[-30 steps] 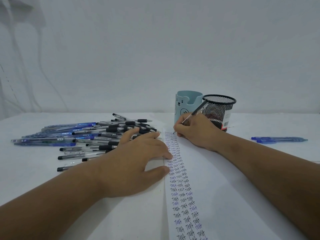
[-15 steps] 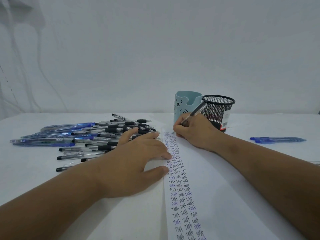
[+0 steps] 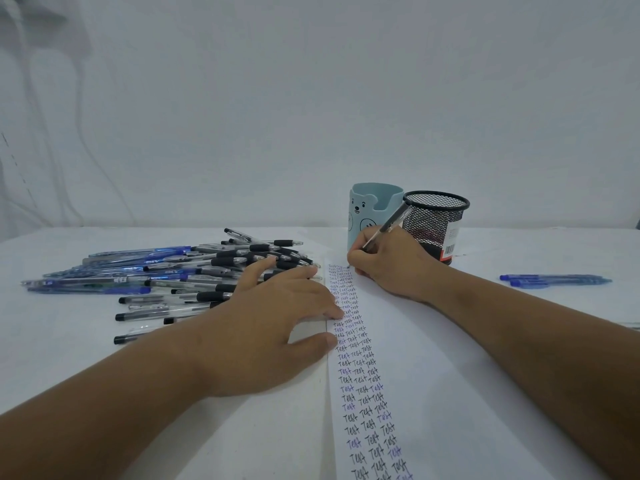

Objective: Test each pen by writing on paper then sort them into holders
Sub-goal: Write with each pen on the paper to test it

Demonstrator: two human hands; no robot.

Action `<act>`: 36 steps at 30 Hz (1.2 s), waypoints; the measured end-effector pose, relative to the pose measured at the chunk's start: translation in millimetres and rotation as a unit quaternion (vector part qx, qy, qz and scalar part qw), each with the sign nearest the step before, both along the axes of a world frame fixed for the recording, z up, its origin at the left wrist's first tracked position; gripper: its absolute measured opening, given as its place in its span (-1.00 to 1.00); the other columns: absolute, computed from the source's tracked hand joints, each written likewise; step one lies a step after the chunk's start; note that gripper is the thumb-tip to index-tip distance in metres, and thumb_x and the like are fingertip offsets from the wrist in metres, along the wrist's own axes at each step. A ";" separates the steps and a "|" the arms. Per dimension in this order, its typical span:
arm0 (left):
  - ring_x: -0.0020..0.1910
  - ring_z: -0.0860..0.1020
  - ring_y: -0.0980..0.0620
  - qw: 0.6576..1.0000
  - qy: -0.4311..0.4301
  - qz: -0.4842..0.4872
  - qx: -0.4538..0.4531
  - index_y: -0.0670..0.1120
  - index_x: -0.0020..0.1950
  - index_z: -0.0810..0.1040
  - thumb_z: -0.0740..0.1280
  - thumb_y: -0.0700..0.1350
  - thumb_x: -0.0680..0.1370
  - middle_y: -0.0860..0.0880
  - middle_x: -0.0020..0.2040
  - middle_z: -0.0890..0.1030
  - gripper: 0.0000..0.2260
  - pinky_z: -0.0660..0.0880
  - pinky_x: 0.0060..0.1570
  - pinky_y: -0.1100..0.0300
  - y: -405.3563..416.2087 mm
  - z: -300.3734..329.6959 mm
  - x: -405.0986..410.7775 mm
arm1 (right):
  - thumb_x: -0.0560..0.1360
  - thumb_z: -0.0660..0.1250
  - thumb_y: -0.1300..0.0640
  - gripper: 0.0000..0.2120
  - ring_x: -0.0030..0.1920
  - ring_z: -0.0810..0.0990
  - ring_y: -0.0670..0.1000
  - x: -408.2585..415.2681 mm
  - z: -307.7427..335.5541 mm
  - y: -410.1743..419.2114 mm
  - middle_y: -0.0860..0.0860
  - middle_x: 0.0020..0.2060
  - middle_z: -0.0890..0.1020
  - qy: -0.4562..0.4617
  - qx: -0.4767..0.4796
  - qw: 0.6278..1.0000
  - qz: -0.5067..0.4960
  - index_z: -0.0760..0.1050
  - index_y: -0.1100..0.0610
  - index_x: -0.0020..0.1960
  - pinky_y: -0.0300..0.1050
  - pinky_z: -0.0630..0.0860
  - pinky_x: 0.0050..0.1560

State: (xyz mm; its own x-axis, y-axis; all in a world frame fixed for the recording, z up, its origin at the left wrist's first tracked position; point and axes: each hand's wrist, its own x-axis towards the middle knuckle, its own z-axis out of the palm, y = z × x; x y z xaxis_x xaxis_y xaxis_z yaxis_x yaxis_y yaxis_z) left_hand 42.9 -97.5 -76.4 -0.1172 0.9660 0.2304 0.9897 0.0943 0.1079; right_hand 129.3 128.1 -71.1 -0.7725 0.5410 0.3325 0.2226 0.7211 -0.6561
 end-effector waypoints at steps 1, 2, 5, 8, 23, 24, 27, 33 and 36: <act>0.51 -0.09 0.47 1.000 -0.002 0.000 0.001 0.29 0.36 0.45 -0.09 0.42 0.47 0.41 0.36 0.38 -0.41 -0.29 0.54 0.03 -0.2 0.1 0.0 | 0.46 0.37 0.16 -0.91 -0.28 0.58 -0.10 0.0 0.1 0.2 0.00 -0.31 0.69 -0.003 -0.001 1.000 0.001 0.59 0.14 -0.20 -0.28 0.51 -0.23; 0.51 -0.09 0.47 1.000 -0.003 0.000 0.002 0.29 0.36 0.45 -0.09 0.42 0.47 0.41 0.37 0.38 -0.41 -0.30 0.54 0.04 -0.2 0.0 -0.2 | 0.46 0.36 0.16 -0.91 -0.28 0.58 -0.10 -0.2 -0.2 0.3 0.00 -0.31 0.69 -0.004 -0.003 1.000 0.002 0.59 0.15 -0.19 -0.29 0.51 -0.23; 0.51 -0.10 0.47 1.000 -0.001 0.001 0.004 0.30 0.36 0.45 -0.10 0.42 0.46 0.42 0.37 0.38 -0.41 -0.31 0.52 0.08 0.7 -0.4 -0.3 | 0.46 0.34 0.18 -0.90 -0.31 0.52 -0.10 -1.5 -1.4 -0.2 0.02 -0.31 0.68 0.002 0.001 1.000 -0.006 0.57 0.20 -0.18 -0.30 0.46 -0.30; 0.51 -0.08 0.47 1.000 0.002 0.002 0.003 0.31 0.36 0.45 -0.11 0.43 0.46 0.42 0.36 0.38 -0.39 -0.31 0.53 0.07 0.7 -0.1 0.1 | 0.46 0.34 0.16 -0.90 -0.32 0.50 -0.08 -3.0 -1.6 -0.1 0.04 -0.30 0.67 -0.006 0.001 1.000 -0.015 0.56 0.19 -0.18 -0.31 0.43 -0.35; 0.50 -0.10 0.49 1.000 0.000 -0.002 0.009 0.29 0.37 0.46 -0.11 0.43 0.46 0.41 0.37 0.38 -0.39 -0.34 0.52 0.08 -0.4 -0.9 1.1 | 0.47 0.33 0.15 -0.87 -0.26 0.61 0.10 -3.7 -4.6 -0.8 0.10 -0.30 0.69 0.047 -0.006 0.998 -0.047 0.57 0.19 -0.19 -0.10 0.55 -0.24; 0.49 -0.11 0.50 1.000 0.000 0.000 0.008 0.29 0.36 0.46 -0.12 0.43 0.45 0.41 0.36 0.38 -0.38 -0.35 0.52 0.09 -0.4 -1.2 1.5 | 0.49 0.31 0.15 -0.83 -0.31 0.59 0.09 -1.8 -4.1 -3.6 0.09 -0.35 0.67 0.090 -0.031 0.994 -0.045 0.56 0.21 -0.23 -0.02 0.55 -0.25; 0.51 -0.08 0.47 1.000 0.002 0.007 0.012 0.26 0.31 0.49 -0.14 0.40 0.43 0.40 0.33 0.41 -0.37 -0.35 0.52 0.07 1.9 -1.1 3.3 | 0.48 0.22 0.08 -0.66 -0.38 0.43 0.01 6.9 4.5 -11.0 0.18 -0.47 0.49 0.217 -0.032 0.976 -0.011 0.42 0.32 -0.35 0.08 0.45 -0.31; 0.51 -0.02 0.46 0.999 0.009 0.016 0.033 0.18 0.18 0.54 -0.19 0.35 0.44 0.38 0.26 0.48 -0.37 -0.41 0.48 0.14 4.5 -1.3 8.0 | 0.59 0.20 -0.19 -0.78 -0.46 0.31 -0.09 16.7 63.2 -9.0 -0.19 -0.50 0.35 0.278 -0.056 0.959 0.021 0.33 -0.12 -0.15 -0.08 0.28 -0.36; 0.50 -0.02 0.48 0.999 0.003 0.019 0.031 0.18 0.15 0.52 -0.19 0.35 0.45 0.38 0.25 0.48 -0.41 -0.45 0.47 0.17 4.4 -1.4 9.5 | 0.63 0.11 -0.24 -0.77 -0.47 0.25 -0.05 36.0 75.3 -5.1 -0.17 -0.51 0.31 0.278 -0.021 0.959 0.056 0.30 -0.11 -0.03 -0.10 0.25 -0.43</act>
